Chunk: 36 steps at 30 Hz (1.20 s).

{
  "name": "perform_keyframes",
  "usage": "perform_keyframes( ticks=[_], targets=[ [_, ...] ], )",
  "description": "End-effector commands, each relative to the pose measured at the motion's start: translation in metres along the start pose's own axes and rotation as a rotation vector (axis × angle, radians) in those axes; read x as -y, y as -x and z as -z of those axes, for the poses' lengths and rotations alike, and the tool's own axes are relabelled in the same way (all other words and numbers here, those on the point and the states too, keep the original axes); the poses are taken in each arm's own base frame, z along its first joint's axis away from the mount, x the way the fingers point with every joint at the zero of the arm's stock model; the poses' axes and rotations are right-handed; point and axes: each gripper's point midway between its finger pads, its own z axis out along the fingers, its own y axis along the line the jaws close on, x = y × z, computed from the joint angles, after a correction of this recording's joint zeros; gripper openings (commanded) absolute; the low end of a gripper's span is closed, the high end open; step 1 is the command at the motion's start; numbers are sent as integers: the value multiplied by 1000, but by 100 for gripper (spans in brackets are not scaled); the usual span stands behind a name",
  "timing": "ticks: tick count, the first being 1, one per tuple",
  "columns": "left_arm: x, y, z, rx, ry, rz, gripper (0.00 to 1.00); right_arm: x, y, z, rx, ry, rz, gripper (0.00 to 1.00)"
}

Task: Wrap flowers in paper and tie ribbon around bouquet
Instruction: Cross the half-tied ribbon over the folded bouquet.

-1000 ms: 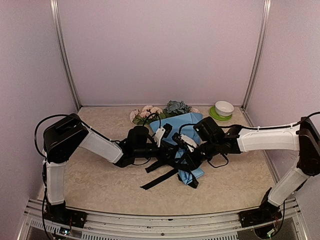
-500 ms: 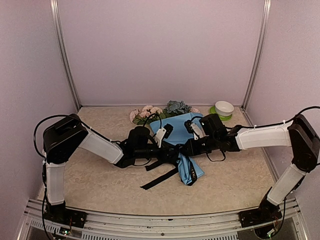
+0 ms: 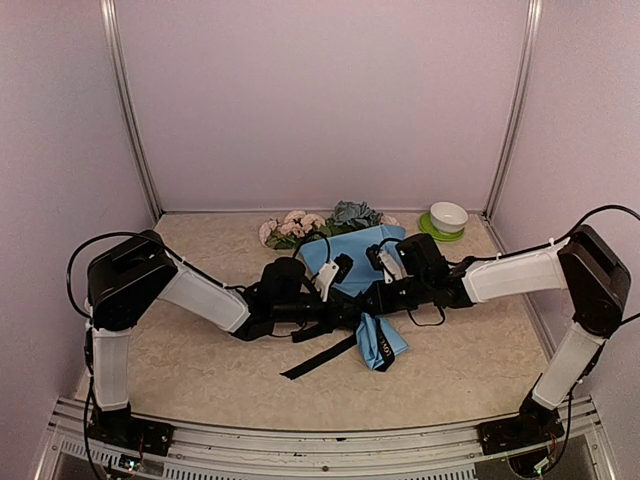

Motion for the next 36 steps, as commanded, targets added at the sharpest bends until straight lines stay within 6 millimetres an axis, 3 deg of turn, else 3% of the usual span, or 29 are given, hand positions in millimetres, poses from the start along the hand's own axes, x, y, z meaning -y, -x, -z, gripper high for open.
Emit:
perform_keyframes(
  ticks=[1,8,12,14,17,20,22,23,26,30,31,33,36],
  targets=[
    [-4,31,5,67,-2,18,4,-12,-2,4,-7,83,48,0],
    [7,22,7,7,-39,-22,7,-13,-8,-5,-44,124,41,0],
    [14,14,7,-56,-73,-30,16,-7,1,-3,-7,125,32,0],
    [21,10,8,-77,-89,-53,26,-6,3,-5,6,132,29,0],
    [22,5,11,-125,-83,-91,52,-3,0,-8,0,131,24,0],
    [17,2,19,-200,-51,-117,62,2,-3,-11,-11,118,14,0],
    [13,9,30,-214,-27,-144,66,6,-4,-11,-17,102,8,0],
    [11,14,35,-213,-14,-153,74,8,-5,-11,-18,94,6,0],
    [10,30,52,-196,-3,-177,87,10,-6,-12,-23,88,6,0],
    [-20,40,63,-149,91,-156,84,11,-9,-18,-39,94,1,0],
    [-36,42,64,-127,150,-117,77,12,-10,-18,-43,94,0,0],
    [-76,35,63,-118,271,-32,53,12,-10,-18,-43,94,0,0],
    [-115,-4,46,-225,341,36,30,12,-10,-16,-41,91,1,0]
  ],
)
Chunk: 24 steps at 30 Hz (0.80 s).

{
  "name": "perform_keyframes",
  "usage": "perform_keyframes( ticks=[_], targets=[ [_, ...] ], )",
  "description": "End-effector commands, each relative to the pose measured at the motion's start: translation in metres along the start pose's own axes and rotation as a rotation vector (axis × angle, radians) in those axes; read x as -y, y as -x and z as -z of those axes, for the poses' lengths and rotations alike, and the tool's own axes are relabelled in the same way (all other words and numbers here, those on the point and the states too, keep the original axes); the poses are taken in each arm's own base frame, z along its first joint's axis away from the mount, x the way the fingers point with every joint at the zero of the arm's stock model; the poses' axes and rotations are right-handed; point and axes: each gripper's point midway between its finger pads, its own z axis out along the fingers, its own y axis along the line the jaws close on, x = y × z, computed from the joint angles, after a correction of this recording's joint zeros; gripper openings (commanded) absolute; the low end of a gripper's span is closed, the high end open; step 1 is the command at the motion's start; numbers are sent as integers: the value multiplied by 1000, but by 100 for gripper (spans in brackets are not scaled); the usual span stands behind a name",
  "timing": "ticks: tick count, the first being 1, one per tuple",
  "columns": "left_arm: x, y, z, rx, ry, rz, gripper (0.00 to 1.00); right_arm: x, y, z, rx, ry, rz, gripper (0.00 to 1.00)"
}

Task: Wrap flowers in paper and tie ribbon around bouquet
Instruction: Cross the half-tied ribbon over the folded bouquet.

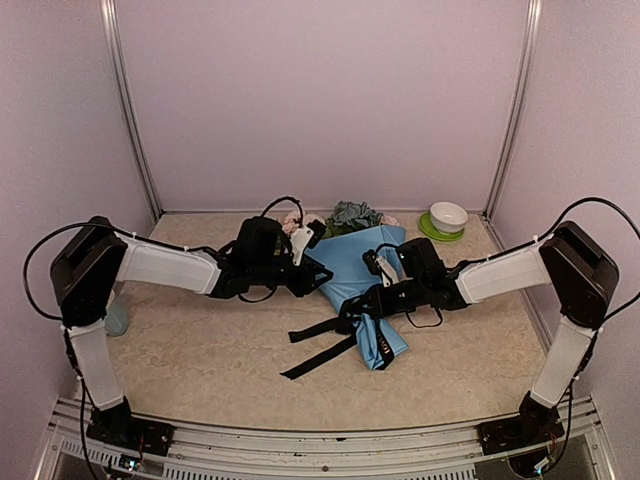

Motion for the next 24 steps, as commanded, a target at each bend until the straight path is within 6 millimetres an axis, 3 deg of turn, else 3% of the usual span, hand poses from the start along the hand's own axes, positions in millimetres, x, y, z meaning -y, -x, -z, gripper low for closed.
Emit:
perform_keyframes(
  ticks=[1,5,9,12,17,22,24],
  targets=[
    [-53,-68,-40,-175,132,116,26,6,0,0,-3,-11,-5,0],
    [-35,-70,-60,-179,67,60,17,8,-1,2,3,-24,-7,0],
    [-16,-52,-55,-79,15,16,15,9,1,2,8,-35,-8,0],
    [-13,-50,-52,-66,15,10,15,10,2,1,8,-38,-13,0],
    [-6,-44,-52,-60,22,-32,22,12,3,1,7,-53,-15,0],
    [2,-20,-41,-1,13,-20,33,19,0,5,14,-95,-30,0],
    [14,-15,-42,-2,-52,23,35,22,-1,6,15,-110,-37,0]
  ],
)
